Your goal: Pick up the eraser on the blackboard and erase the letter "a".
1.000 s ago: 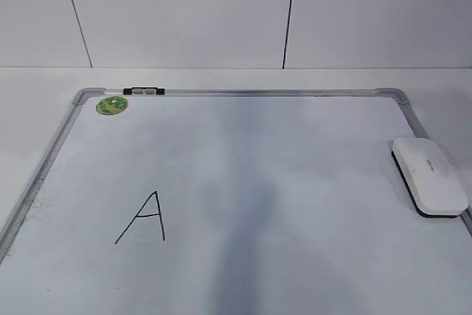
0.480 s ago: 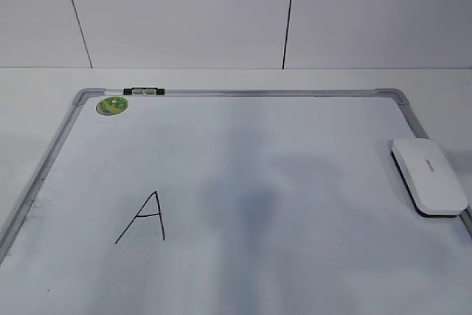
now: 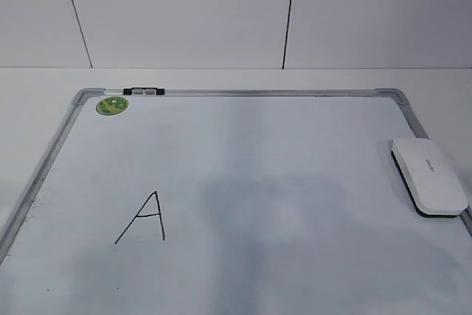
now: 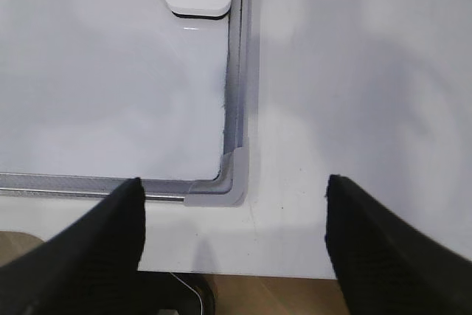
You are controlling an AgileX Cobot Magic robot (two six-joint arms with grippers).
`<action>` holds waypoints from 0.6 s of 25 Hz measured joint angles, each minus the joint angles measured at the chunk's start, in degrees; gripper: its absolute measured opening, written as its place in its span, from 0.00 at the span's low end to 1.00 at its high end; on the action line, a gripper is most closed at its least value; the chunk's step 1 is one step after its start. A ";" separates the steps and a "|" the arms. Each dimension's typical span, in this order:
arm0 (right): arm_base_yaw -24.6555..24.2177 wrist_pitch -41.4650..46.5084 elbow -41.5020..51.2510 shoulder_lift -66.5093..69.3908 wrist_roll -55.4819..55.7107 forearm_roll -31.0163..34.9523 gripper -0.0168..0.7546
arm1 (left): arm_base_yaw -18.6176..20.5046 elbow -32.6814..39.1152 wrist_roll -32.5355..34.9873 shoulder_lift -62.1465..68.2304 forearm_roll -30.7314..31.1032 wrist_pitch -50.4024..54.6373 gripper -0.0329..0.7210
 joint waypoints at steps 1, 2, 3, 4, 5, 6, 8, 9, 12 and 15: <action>0.00 -0.29 0.00 0.00 -0.40 0.00 0.80 | 0.00 0.11 0.00 -0.12 0.00 -0.16 0.47; 0.00 -0.71 0.00 0.00 -0.79 0.00 0.80 | 0.00 0.26 0.00 -0.20 0.00 -0.65 0.47; 0.00 -0.98 0.00 0.00 -0.79 0.00 0.80 | 0.00 0.38 0.00 -0.20 0.10 -1.40 0.47; 0.00 -1.30 0.00 -0.04 -0.79 0.00 0.79 | 0.00 0.61 0.00 -0.20 0.14 -2.04 0.47; 0.00 -1.78 0.00 -0.04 -0.79 0.00 0.79 | 0.00 0.72 -0.11 -0.20 0.26 -2.72 0.47; 0.00 -2.42 0.14 -0.04 -1.10 0.00 0.79 | 0.00 0.84 -0.11 -0.20 0.28 -3.64 0.47; 0.00 -3.88 1.04 -0.04 -1.34 0.00 0.79 | 0.00 1.33 -0.11 -0.20 0.73 -5.43 0.47; 0.00 -4.72 1.88 -0.04 -1.49 0.00 0.79 | 0.00 1.76 -0.11 -0.20 0.85 -6.25 0.47; 0.00 -6.61 5.20 -0.04 -1.70 0.00 0.79 | 0.00 2.66 -0.11 -0.20 1.06 -8.05 0.47; 0.00 -6.98 8.08 -0.04 -1.73 0.00 0.79 | 0.00 2.76 -0.11 -0.20 1.15 -8.71 0.47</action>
